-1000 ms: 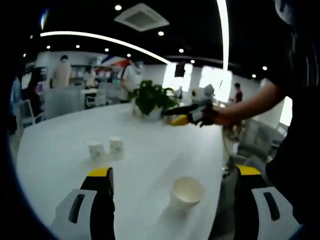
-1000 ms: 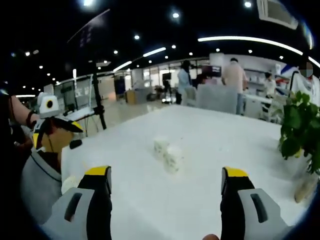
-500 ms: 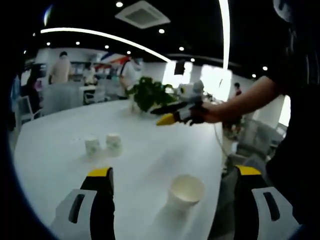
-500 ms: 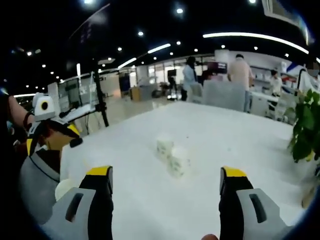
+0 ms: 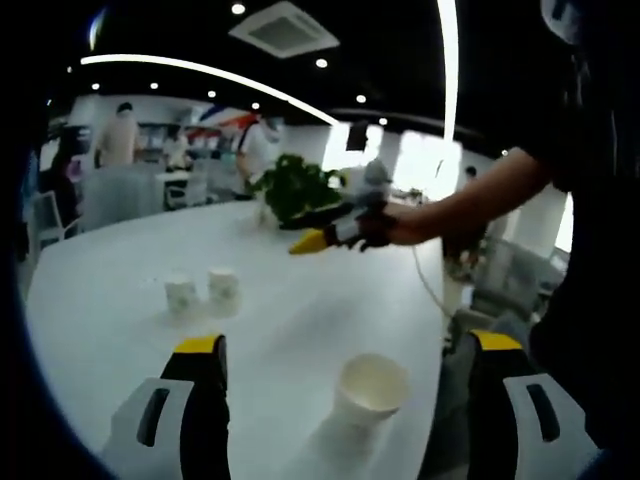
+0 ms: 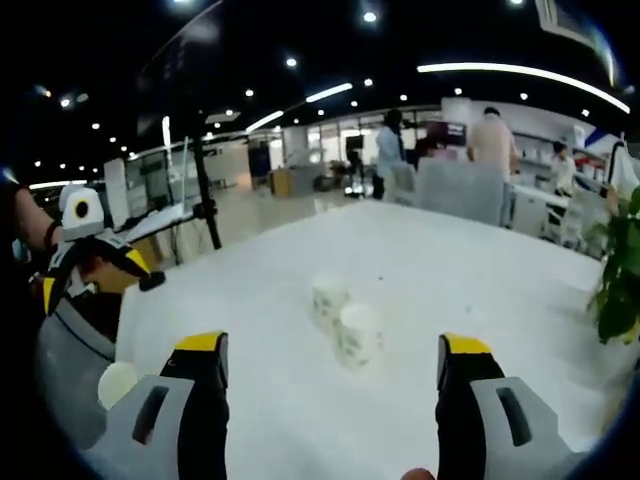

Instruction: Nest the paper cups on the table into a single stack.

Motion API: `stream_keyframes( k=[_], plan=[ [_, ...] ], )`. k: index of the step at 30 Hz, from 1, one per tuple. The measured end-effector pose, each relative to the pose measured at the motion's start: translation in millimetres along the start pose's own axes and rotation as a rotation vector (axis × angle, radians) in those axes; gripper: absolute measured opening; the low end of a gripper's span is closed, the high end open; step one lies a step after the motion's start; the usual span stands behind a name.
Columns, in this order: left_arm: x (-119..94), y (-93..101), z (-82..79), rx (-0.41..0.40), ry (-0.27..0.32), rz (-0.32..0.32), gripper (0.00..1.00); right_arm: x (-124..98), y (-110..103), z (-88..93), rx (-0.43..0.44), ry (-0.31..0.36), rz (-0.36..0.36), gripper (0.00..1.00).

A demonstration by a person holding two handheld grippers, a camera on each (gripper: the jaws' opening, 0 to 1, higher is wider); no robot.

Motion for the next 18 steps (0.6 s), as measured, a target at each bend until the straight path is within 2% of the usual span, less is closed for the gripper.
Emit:
stream_keyframes(
  k=[18],
  plan=[
    [-2.6,-1.7,7.3,-0.010,-0.008,-0.014,1.00,35.8,10.3,7.9,-0.028,-0.040,-0.045,0.79]
  ],
)
Point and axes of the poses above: the point that each gripper's makers call its tool centre point, and the gripper's own axes: x roughly forward along the fingers, y roughly to its right, z roughly out of its underside, the point moved 5 cm from there along -x, roughly backward along the fingers, and after that the axes turned 12 degrees about y, right-handed, at the moved point
